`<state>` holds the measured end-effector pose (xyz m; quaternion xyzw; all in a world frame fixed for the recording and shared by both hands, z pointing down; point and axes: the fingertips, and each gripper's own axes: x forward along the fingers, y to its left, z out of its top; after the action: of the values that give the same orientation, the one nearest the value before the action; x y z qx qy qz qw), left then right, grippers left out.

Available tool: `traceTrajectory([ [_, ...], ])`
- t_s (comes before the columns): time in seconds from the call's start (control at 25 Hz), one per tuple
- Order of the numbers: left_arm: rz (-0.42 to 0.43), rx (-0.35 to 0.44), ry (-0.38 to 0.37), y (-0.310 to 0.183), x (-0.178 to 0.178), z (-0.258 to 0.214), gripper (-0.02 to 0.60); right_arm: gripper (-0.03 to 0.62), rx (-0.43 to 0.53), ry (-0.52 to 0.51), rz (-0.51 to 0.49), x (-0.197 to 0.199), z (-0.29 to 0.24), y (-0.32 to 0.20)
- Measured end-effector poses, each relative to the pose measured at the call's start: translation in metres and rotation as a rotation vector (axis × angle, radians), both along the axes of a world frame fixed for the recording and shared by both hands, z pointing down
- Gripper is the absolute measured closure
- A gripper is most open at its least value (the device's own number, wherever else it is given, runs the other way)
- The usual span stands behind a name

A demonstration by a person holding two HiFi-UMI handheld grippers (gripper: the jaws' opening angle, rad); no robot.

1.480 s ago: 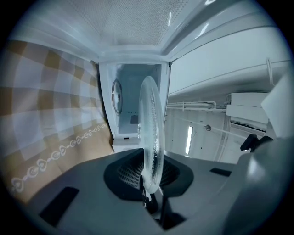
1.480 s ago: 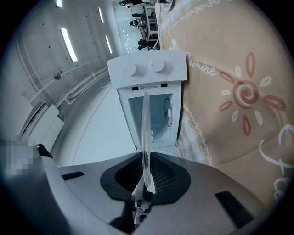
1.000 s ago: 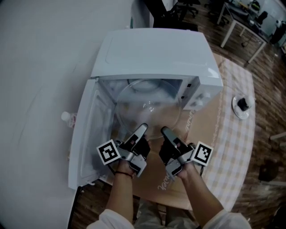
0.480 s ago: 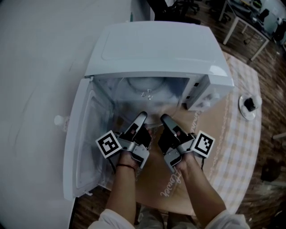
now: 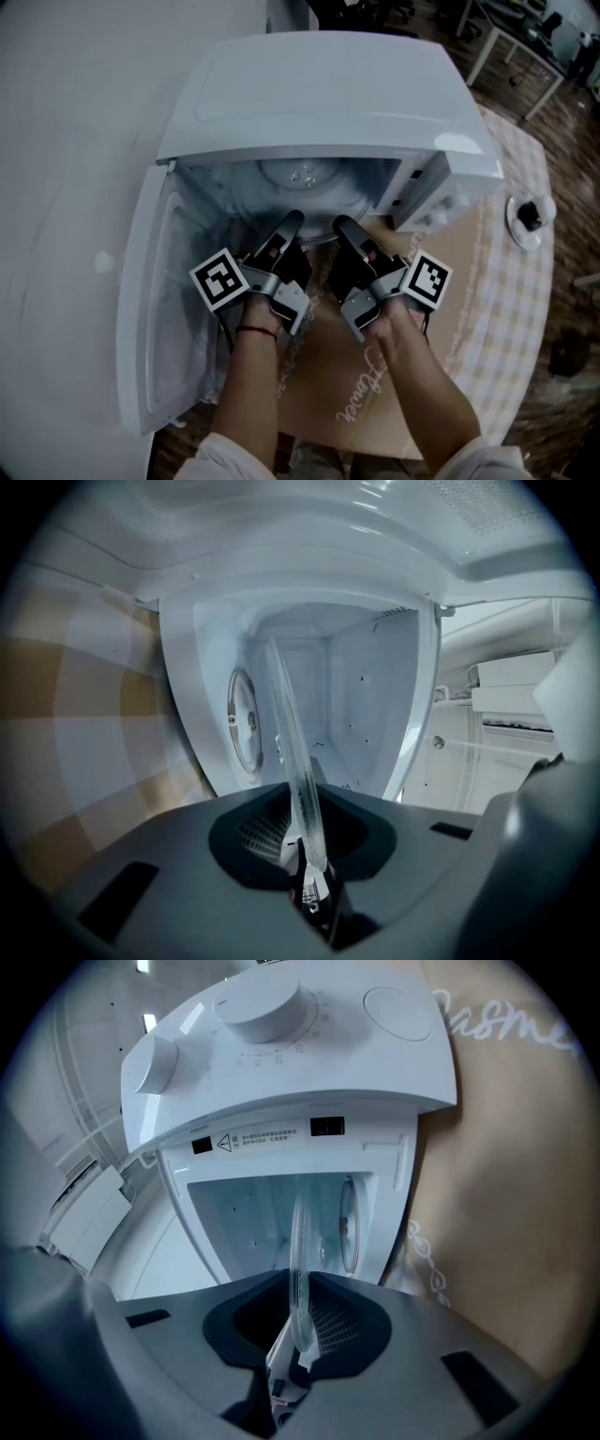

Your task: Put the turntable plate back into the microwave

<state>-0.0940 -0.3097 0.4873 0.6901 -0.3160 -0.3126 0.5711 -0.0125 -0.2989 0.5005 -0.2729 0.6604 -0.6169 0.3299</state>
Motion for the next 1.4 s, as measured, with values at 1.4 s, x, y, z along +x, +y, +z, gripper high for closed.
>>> traceTrajectory([
  [1.4, -0.034, -0.061, -0.009, -0.059, -0.007, 0.003, 0.512, 0.52, -0.115, -0.064, 0.06, -0.009, 0.006, -0.056],
])
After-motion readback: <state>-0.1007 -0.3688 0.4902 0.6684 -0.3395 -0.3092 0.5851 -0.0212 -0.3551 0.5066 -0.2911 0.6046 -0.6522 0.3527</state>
